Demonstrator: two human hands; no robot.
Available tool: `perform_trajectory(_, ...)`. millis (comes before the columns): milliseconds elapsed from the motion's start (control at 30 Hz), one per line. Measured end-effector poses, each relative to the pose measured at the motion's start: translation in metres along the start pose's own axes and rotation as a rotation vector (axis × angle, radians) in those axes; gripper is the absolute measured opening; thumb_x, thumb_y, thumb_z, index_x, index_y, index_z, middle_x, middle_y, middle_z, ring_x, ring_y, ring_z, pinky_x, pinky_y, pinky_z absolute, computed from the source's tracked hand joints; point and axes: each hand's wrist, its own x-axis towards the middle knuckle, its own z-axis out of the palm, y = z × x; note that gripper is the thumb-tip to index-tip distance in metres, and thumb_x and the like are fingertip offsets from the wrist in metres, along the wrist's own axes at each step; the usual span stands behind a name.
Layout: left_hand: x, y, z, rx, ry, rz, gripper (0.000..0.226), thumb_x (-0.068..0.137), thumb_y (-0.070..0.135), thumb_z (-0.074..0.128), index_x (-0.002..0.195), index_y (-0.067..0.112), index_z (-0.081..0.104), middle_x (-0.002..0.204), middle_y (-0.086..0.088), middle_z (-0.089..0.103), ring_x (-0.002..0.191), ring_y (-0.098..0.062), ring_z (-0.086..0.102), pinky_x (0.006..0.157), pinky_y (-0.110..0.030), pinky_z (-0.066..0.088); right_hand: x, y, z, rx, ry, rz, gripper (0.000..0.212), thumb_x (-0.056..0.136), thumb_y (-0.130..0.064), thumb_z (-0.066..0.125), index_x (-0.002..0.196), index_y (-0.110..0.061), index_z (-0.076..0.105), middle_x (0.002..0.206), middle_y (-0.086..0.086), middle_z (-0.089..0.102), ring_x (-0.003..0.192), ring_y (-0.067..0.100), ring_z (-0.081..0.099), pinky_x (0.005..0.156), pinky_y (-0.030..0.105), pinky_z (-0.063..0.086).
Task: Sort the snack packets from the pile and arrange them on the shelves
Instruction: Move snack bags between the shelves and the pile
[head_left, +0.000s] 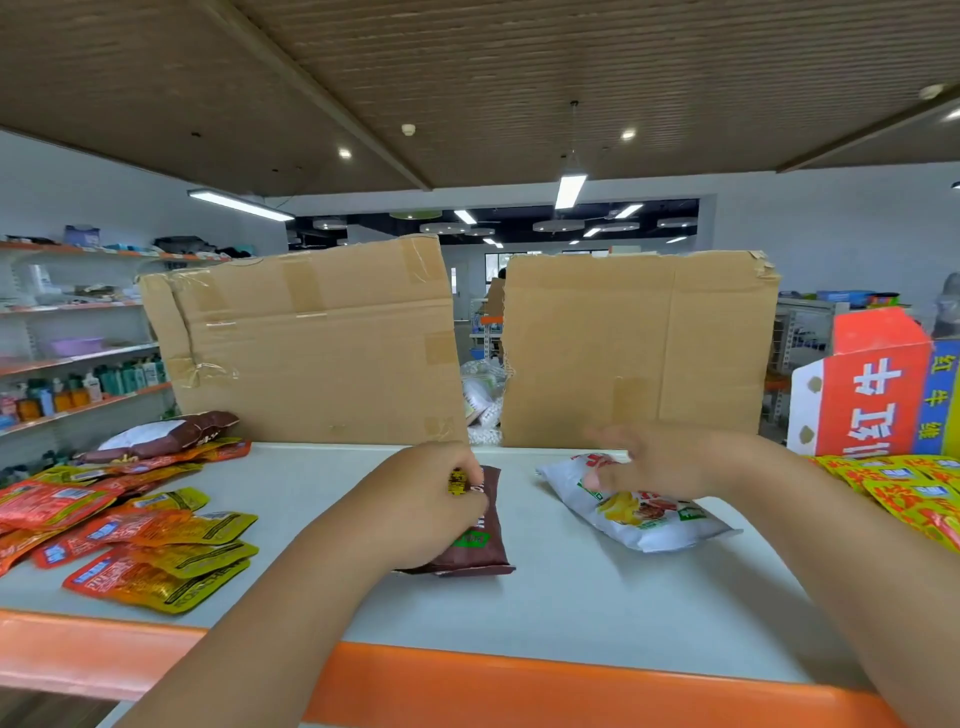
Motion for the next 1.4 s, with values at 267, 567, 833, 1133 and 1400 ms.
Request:
perform_trajectory(267, 0.009, 0.016, 0.012, 0.161, -0.155, -0.051, 0.037, 0.09, 0.041, 0.052, 0.127, 0.041, 0.05, 0.124, 0.019, 0.048, 0.109, -0.01, 0.049, 0.078, -0.027, 0.039, 0.004, -0.025, 0.024, -0.294, -0.172, 0.044, 0.079, 0.091, -0.07, 0.04, 0.157, -0.042, 0.007, 0.162, -0.022, 0.01, 0.136, 0.019, 0.043, 0.106, 0.044, 0.038)
perform_trajectory(567, 0.02, 0.01, 0.018, 0.339, -0.2, -0.007, 0.071, 0.084, 0.05, 0.049, 0.152, 0.035, 0.033, 0.156, 0.009, 0.033, 0.141, -0.019, 0.033, 0.096, -0.038, 0.04, 0.013, -0.042, 0.027, -0.33, -0.16, 0.131, 0.069, 0.097, -0.051, 0.043, 0.158, -0.033, 0.016, 0.162, 0.007, 0.018, 0.145, 0.038, 0.027, 0.116, 0.056, 0.028)
perform_trajectory(833, 0.023, 0.002, 0.011, 0.29, -0.168, 0.049, 0.045, 0.09, 0.03, 0.048, 0.135, 0.03, 0.052, 0.133, 0.003, 0.054, 0.114, -0.024, 0.055, 0.08, -0.032, 0.042, -0.009, -0.064, 0.032, -0.225, -0.021, 0.196, 0.059, 0.092, -0.042, 0.046, 0.149, -0.043, 0.031, 0.15, -0.009, 0.035, 0.128, 0.032, 0.047, 0.105, 0.048, 0.04)
perform_trajectory(1133, -0.007, 0.032, 0.018, 0.01, 0.074, 0.353, 0.041, 0.085, 0.016, 0.055, 0.126, 0.023, 0.06, 0.15, 0.007, 0.042, 0.122, -0.023, 0.051, 0.091, -0.038, 0.05, -0.098, -0.066, 0.025, -0.035, 0.308, 0.222, 0.035, 0.085, -0.017, 0.052, 0.117, -0.006, 0.057, 0.116, 0.011, 0.058, 0.105, 0.036, 0.058, 0.085, 0.043, 0.048)
perform_trajectory(1400, -0.088, 0.138, 0.06, -0.309, 0.136, 0.588, 0.064, 0.086, 0.016, 0.056, 0.147, 0.034, 0.048, 0.159, 0.02, 0.029, 0.127, -0.015, 0.05, 0.093, -0.032, 0.049, -0.25, -0.009, 0.033, 0.054, 0.592, 0.294, 0.053, 0.092, -0.018, 0.056, 0.142, -0.036, 0.053, 0.144, -0.018, 0.043, 0.124, 0.008, 0.052, 0.095, 0.024, 0.04)
